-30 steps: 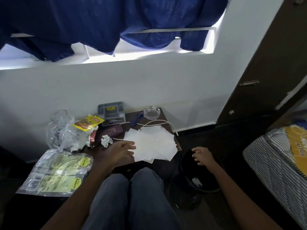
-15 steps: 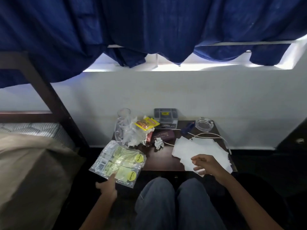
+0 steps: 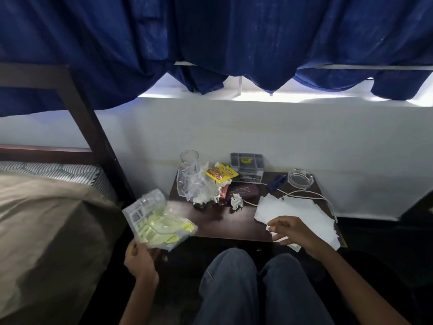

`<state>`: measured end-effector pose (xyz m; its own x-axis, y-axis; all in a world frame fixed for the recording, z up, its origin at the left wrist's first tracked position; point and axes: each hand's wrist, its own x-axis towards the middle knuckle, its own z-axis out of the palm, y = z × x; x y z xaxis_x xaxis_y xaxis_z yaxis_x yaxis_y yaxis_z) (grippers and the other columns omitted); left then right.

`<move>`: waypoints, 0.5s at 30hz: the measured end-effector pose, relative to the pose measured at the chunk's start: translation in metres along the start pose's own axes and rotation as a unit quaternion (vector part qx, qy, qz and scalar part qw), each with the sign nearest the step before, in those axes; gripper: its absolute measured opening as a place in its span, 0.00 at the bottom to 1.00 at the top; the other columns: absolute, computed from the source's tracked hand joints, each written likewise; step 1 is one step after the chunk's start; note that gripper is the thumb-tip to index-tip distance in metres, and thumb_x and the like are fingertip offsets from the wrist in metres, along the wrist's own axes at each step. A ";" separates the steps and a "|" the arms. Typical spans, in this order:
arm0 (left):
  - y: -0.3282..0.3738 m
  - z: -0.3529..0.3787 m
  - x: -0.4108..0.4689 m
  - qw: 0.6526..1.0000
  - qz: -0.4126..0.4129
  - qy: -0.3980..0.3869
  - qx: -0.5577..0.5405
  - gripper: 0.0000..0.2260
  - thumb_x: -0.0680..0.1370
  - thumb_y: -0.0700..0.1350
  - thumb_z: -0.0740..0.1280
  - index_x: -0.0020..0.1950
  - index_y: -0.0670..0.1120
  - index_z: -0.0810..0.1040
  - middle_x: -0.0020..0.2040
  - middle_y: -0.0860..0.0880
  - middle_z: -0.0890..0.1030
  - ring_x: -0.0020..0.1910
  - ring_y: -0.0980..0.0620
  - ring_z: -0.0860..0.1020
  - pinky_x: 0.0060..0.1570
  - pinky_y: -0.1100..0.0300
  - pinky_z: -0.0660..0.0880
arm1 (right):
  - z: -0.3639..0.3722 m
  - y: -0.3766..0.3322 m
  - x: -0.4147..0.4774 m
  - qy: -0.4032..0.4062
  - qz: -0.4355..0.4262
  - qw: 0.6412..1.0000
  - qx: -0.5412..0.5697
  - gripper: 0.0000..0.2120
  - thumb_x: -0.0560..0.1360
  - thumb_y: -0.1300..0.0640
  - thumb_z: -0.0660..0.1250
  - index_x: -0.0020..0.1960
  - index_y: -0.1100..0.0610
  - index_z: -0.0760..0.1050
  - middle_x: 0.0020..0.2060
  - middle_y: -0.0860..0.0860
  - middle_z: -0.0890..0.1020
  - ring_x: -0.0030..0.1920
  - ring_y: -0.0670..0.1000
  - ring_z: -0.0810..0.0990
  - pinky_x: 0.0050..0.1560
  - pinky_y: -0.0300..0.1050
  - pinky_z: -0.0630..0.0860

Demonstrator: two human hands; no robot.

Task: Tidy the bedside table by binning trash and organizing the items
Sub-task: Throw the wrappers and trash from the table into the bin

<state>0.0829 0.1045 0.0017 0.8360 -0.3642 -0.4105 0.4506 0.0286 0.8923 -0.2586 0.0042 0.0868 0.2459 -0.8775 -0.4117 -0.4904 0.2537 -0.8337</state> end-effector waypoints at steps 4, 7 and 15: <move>0.054 0.002 -0.010 0.995 0.020 0.006 -0.102 0.11 0.76 0.34 0.59 0.42 0.49 0.75 0.43 0.48 0.78 0.39 0.51 0.77 0.30 0.67 0.78 | 0.009 -0.008 -0.001 -0.008 -0.015 1.000 0.016 0.07 0.76 0.63 0.63 0.48 0.56 0.79 0.44 0.55 0.82 0.42 0.51 0.82 0.40 0.39 0.76; 0.079 0.015 -0.027 0.993 0.048 -0.063 -0.085 0.11 0.76 0.32 0.61 0.42 0.48 0.75 0.42 0.47 0.78 0.39 0.52 0.77 0.31 0.66 0.78 | 0.011 -0.017 -0.005 -0.010 -0.030 0.999 0.037 0.07 0.76 0.63 0.63 0.49 0.57 0.79 0.48 0.60 0.82 0.43 0.52 0.82 0.41 0.40 0.76; 0.081 0.072 -0.071 0.961 0.086 -0.259 0.054 0.15 0.76 0.29 0.54 0.35 0.43 0.73 0.33 0.49 0.79 0.29 0.54 0.77 0.24 0.68 0.73 | -0.005 -0.040 -0.021 -0.042 -0.054 0.967 0.246 0.14 0.78 0.56 0.62 0.64 0.53 0.72 0.59 0.58 0.77 0.50 0.60 0.83 0.49 0.53 0.79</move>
<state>0.0373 0.0656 0.1162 0.6147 -0.7776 -0.1318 0.2618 0.0435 0.9641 -0.2487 0.0100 0.1303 0.3500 -0.8789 -0.3241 -0.0063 0.3437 -0.9391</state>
